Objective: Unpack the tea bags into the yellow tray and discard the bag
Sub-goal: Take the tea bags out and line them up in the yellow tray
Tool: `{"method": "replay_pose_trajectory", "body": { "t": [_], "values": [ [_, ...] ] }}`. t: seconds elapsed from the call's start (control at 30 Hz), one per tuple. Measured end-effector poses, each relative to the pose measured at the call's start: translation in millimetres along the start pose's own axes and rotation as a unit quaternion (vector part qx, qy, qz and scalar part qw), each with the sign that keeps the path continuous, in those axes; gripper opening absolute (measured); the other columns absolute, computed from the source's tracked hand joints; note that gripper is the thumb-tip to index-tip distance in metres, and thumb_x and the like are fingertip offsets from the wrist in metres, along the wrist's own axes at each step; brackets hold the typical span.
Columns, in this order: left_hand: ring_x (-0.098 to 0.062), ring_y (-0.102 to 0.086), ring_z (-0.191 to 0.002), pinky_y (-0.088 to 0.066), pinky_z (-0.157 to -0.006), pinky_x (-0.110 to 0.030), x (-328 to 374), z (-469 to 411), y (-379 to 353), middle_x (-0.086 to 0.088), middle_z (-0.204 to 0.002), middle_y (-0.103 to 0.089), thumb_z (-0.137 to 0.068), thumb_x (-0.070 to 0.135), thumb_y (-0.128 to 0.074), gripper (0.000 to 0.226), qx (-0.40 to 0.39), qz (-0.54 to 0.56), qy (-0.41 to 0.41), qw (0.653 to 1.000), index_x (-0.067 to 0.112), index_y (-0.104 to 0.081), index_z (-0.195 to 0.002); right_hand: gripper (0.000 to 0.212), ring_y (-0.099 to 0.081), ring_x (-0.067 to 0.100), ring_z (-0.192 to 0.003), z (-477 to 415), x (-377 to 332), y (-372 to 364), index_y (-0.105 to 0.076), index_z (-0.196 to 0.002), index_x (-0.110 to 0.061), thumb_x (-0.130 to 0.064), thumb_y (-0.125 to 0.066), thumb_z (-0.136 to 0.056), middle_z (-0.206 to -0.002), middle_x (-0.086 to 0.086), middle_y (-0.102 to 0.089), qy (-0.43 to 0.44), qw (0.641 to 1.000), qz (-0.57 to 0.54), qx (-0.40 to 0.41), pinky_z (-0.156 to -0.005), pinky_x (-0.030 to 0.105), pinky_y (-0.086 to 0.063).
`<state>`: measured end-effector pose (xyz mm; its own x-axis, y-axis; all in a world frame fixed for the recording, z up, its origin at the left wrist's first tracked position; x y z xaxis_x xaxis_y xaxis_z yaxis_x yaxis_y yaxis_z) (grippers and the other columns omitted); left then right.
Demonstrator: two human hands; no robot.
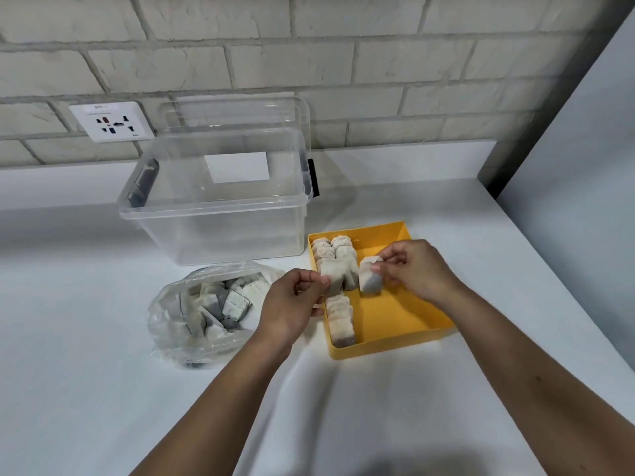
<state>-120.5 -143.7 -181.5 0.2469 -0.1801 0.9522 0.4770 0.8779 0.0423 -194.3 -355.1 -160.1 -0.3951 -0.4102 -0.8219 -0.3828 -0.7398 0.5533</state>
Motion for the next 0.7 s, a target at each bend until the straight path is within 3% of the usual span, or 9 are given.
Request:
{"method": "replay_pose_trajectory", "body": {
  "t": [0.1, 0.4, 0.53, 0.7],
  "values": [
    [-0.013, -0.063, -0.071, -0.059, -0.068, -0.024, -3, -3, 0, -0.005, -0.08, -0.064, -0.094, 0.019, -0.067, 0.007, 0.006, 0.009, 0.003, 1.0, 0.012, -0.067, -0.093, 0.013, -0.067, 0.023, -0.067, -5, 15, -21, -0.066, -0.082, -0.016, -0.017, -0.079, -0.08, -0.073, 0.009, -0.071, -0.038, 0.996, 0.02, -0.073, -0.065, 0.031, -0.057],
    [-0.013, -0.063, -0.072, -0.06, -0.076, -0.031, -2, -13, 1, -0.003, -0.078, -0.065, -0.094, 0.018, -0.067, 0.006, 0.017, 0.029, 0.011, 0.999, 0.014, -0.066, -0.09, 0.014, -0.061, 0.013, -0.05, -26, 10, -46, -0.064, -0.086, -0.011, -0.017, -0.077, -0.083, -0.069, 0.007, -0.07, -0.01, 0.999, 0.032, -0.021, -0.054, 0.026, -0.055],
    [-0.013, -0.062, -0.073, -0.058, -0.073, -0.029, -2, -15, 2, -0.006, -0.081, -0.064, -0.093, 0.019, -0.067, 0.006, 0.016, 0.028, 0.018, 0.999, 0.014, -0.065, -0.09, 0.015, -0.064, 0.015, -0.053, -28, 12, -48, -0.063, -0.088, -0.012, -0.017, -0.076, -0.084, -0.073, 0.009, -0.071, -0.008, 0.999, 0.032, -0.016, -0.055, 0.024, -0.056],
    [-0.01, -0.058, -0.071, -0.057, -0.061, -0.022, 6, -12, 4, -0.006, -0.088, -0.063, -0.093, 0.02, -0.067, 0.005, 0.021, -0.003, -0.003, 1.0, 0.016, -0.067, -0.091, 0.026, -0.065, 0.014, -0.068, -22, 3, -33, -0.065, -0.095, -0.02, -0.028, -0.082, -0.076, -0.082, -0.002, -0.068, 0.028, 0.999, 0.038, 0.014, -0.067, 0.03, -0.056]
  ]
}}
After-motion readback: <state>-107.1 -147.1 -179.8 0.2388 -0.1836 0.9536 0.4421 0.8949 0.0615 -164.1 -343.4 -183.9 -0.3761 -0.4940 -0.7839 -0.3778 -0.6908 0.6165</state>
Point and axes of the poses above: each hand's wrist, its own z-axis away from the middle knuckle, its own y-axis out of the back of the hand, x = y × z, the point moved 5 cm from there along -z, towards the middle knuckle
